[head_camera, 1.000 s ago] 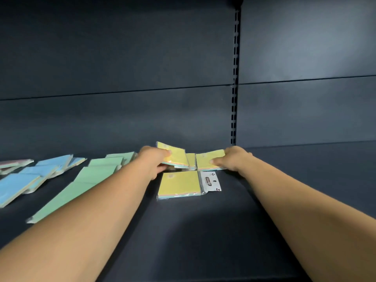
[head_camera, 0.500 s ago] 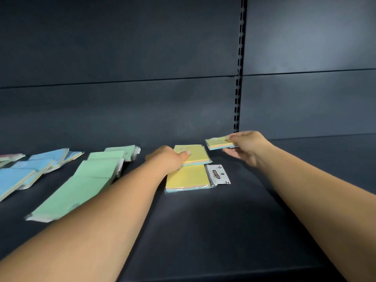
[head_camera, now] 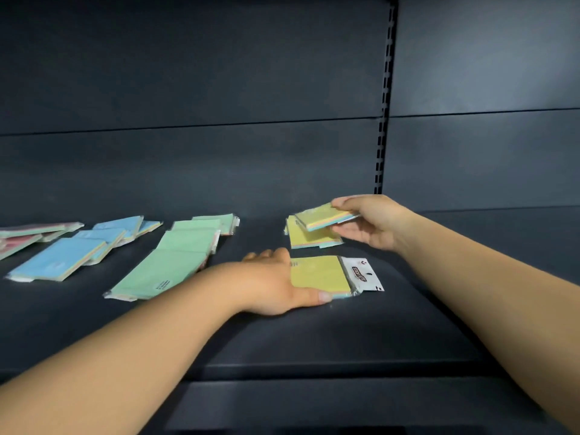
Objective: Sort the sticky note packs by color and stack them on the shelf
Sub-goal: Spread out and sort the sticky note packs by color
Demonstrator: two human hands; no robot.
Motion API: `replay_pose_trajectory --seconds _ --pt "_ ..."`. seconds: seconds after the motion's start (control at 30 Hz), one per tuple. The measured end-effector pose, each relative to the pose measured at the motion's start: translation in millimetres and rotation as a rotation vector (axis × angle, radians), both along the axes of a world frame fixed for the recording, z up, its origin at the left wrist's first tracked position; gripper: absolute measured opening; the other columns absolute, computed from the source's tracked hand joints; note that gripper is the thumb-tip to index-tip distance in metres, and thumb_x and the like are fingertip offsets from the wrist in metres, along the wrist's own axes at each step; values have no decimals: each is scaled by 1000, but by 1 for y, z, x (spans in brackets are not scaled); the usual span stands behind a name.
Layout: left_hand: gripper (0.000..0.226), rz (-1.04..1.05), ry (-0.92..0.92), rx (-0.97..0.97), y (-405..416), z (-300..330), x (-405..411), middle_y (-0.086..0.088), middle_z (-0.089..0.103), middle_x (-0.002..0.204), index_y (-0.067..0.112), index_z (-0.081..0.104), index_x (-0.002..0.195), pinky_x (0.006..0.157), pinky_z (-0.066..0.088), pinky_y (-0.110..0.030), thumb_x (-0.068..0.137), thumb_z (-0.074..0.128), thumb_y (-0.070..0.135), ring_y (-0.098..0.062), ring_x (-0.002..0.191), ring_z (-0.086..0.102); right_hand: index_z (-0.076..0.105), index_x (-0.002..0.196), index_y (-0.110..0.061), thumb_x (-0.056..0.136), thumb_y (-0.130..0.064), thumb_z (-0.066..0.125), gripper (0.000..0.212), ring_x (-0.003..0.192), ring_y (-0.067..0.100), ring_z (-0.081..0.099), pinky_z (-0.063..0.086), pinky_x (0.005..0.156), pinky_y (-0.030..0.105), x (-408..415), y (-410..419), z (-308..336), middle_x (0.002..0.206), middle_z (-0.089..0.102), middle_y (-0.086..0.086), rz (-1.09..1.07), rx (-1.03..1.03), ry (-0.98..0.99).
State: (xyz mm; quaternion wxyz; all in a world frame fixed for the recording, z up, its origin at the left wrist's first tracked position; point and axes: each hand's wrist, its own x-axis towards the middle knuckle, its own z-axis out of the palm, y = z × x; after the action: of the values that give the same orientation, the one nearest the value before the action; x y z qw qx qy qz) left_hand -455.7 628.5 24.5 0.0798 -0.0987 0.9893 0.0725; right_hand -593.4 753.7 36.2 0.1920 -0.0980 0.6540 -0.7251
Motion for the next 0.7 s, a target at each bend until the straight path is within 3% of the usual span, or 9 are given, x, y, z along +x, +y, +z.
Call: replay_pose_trajectory --seconds 0.1,0.17,0.3,0.37,0.43,0.5,0.57,0.7 --pt "85 25 19 116 -5 -1 13 1 36 138 20 26 139 86 34 -24 75 50 69 -18 127 36 59 79 -18 89 -13 60 11 72 12 51 45 53 21 6 -3 -6 79 53 0 18 506 327" --pt "82 34 39 202 -9 1 17 5 43 123 23 28 137 79 38 -23 73 57 66 -15 112 45 58 90 -18 88 -22 62 5 70 10 45 35 56 21 12 -6 -8 80 50 -4 50 713 499" --pt "97 45 148 314 -15 -1 16 7 39 133 27 30 137 103 36 -29 58 74 64 -13 123 40 45 120 -8 87 -39 61 48 96 20 49 35 76 26 19 -11 -8 106 52 5 29 965 634" --pt "83 32 187 282 -14 -3 15 6 36 122 25 41 128 101 34 -27 60 76 58 -14 125 35 47 111 -7 89 -47 54 46 95 22 50 35 75 27 18 -13 -7 105 55 8 6 1090 693" --pt "54 5 236 269 -12 -1 16 5 35 109 28 47 98 94 35 -25 61 76 54 -13 120 35 50 83 -8 93 -50 44 44 83 23 51 37 69 28 16 -12 -5 84 57 6 -16 1105 691" --pt "49 -18 312 265 -8 2 14 4 35 106 30 43 91 88 29 -21 63 77 50 -13 122 32 44 66 -10 95 -50 37 50 64 21 49 36 58 27 16 -7 -2 66 49 4 -18 1028 601" --pt "61 -22 388 249 -4 6 9 3 35 115 26 44 114 85 24 -19 67 75 49 -12 129 26 44 65 -12 96 -48 36 48 57 17 44 35 52 25 19 0 1 64 47 3 -22 889 458" --pt "89 -8 314 142 1 -1 -9 1 21 146 23 22 143 105 24 -28 73 65 58 -20 138 20 54 77 -7 96 -43 40 43 56 16 46 36 51 24 18 15 0 68 56 5 -10 789 357"
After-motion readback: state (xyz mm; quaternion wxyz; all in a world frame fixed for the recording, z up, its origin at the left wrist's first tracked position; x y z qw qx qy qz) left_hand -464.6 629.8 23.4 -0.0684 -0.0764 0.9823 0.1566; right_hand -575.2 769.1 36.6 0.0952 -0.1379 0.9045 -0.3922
